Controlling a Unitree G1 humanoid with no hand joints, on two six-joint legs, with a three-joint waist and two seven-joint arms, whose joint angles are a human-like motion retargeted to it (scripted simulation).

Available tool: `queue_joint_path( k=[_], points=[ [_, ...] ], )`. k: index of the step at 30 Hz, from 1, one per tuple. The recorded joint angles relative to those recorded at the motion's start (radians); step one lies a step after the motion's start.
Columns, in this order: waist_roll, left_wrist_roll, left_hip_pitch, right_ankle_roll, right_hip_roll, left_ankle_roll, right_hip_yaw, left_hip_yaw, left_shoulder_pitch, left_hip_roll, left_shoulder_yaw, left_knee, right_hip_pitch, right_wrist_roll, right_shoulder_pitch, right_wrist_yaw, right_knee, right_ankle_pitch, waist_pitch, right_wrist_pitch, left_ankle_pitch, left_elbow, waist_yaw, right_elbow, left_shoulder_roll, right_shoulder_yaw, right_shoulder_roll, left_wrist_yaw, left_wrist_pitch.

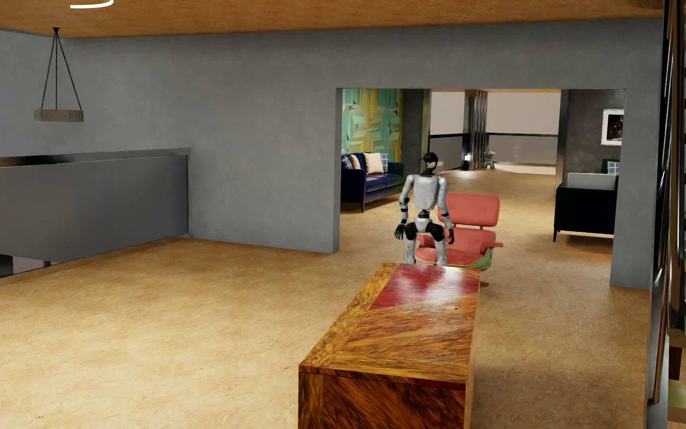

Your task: Walk to the armchair

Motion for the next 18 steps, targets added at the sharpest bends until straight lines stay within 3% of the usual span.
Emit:
queue_joint_path(
  k=[1,2,4,6,8,12,13,16,18],
  points=[
    [-0.004,0.023,-0.011,0.050,-0.006,0.005,0.002,0.013,-0.045,0.002,-0.040,0.006,-0.018,-0.011,-0.006,-0.001,0.015,-0.021,0.003,0.003,0.000,0.004,0.001,0.001,0.004,-0.004,-0.009,-0.027,-0.012],
    [-0.010,0.045,-0.019,0.054,-0.017,0.010,-0.014,0.022,-0.099,0.004,-0.077,0.010,-0.034,-0.012,-0.009,-0.019,0.057,-0.034,0.005,0.006,0.003,0.012,0.003,-0.009,0.007,-0.010,-0.008,-0.052,-0.026],
    [-0.023,0.080,-0.030,-0.006,-0.072,0.017,-0.116,0.032,-0.209,0.001,-0.130,0.018,-0.053,-0.006,-0.004,-0.053,0.217,-0.091,0.006,-0.004,0.009,0.010,0.004,-0.037,0.014,-0.021,-0.006,-0.048,-0.045],
    [-0.037,0.077,-0.039,-0.052,-0.121,0.021,-0.188,0.030,-0.303,-0.014,-0.126,0.027,-0.040,0.006,0.015,-0.066,0.375,-0.158,0.001,-0.031,0.013,-0.010,-0.002,-0.067,0.005,-0.028,-0.009,0.003,-0.054],
    [-0.054,0.041,-0.048,-0.010,-0.103,0.023,-0.179,0.024,-0.368,-0.029,-0.079,0.034,-0.003,0.009,0.028,-0.061,0.445,-0.165,-0.007,-0.044,0.019,-0.047,-0.008,-0.089,-0.014,-0.025,-0.013,0.064,-0.065],
    [-0.095,0.013,-0.038,-0.141,-0.081,0.016,-0.275,0.042,-0.404,-0.049,-0.003,0.013,0.165,-0.007,0.021,-0.042,0.177,-0.309,-0.034,-0.041,0.043,-0.144,0.003,-0.093,-0.032,0.022,-0.020,0.140,-0.114],
    [-0.104,0.016,-0.031,-0.164,-0.063,0.012,-0.275,0.048,-0.391,-0.043,0.014,0.006,0.195,-0.015,0.012,-0.036,0.112,-0.300,-0.039,-0.043,0.051,-0.166,0.006,-0.084,-0.030,0.042,-0.020,0.151,-0.118],
    [-0.107,-0.001,-0.041,-0.181,-0.012,-0.007,-0.255,0.061,-0.305,0.011,0.074,0.050,0.224,-0.027,-0.004,-0.025,0.047,-0.252,-0.044,-0.054,0.057,-0.190,0.009,-0.086,-0.043,0.084,-0.022,0.172,-0.126],
    [-0.101,0.011,-0.082,-0.193,0.027,-0.021,-0.266,0.041,-0.264,0.062,0.054,0.130,0.234,-0.011,0.016,-0.037,0.030,-0.246,-0.043,-0.080,0.050,-0.143,0.008,-0.131,-0.040,0.081,-0.013,0.110,-0.116]
  ],
)
